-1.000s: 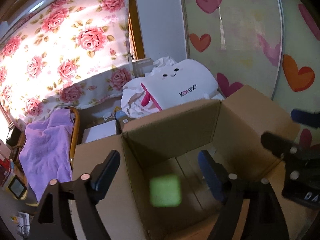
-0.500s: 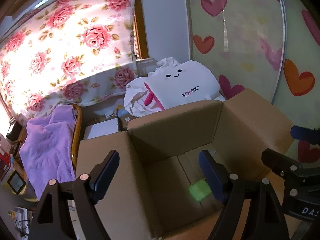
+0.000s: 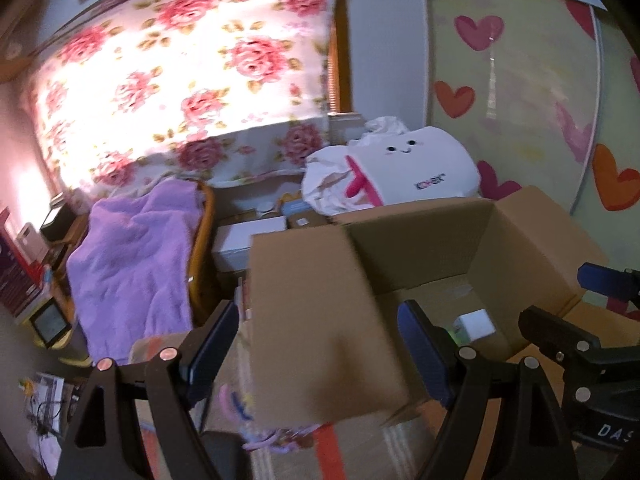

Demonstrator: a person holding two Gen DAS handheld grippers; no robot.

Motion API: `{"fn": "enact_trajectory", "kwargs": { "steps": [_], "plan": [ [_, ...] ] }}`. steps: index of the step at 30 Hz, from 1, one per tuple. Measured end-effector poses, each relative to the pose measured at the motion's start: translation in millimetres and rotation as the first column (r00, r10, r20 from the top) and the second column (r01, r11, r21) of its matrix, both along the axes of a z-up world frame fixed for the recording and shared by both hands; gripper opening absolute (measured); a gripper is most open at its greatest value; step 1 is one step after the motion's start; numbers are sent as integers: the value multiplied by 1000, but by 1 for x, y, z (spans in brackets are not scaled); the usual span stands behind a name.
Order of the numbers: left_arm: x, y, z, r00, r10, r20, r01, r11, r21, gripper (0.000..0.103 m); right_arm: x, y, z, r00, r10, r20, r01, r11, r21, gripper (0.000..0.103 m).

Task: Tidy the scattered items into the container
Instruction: 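Withdraw both tools and move the right tool toward the black zippered case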

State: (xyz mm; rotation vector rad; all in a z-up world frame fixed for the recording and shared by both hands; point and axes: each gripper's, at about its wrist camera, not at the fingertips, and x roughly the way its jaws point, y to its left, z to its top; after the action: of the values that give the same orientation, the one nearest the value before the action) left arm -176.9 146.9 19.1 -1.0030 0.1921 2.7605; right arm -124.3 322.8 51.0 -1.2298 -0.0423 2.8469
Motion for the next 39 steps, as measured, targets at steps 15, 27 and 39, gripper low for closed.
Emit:
{"fn": "enact_trajectory", "kwargs": {
  "steps": [15, 27, 39],
  "plan": [
    [41, -145, -20, 979, 203, 19, -202, 979, -34, 85, 21, -136, -34, 986, 162, 32, -162, 987, -25, 85],
    [60, -223, -75, 956, 287, 65, -278, 954, -114, 85, 33, -206, -101, 969, 230, 91, -228, 973, -23, 85],
    [52, -289, -135, 945, 314, 90, -303, 946, -119, 85, 27, -255, -176, 966, 198, 165, -190, 980, -61, 85]
  ]
}}
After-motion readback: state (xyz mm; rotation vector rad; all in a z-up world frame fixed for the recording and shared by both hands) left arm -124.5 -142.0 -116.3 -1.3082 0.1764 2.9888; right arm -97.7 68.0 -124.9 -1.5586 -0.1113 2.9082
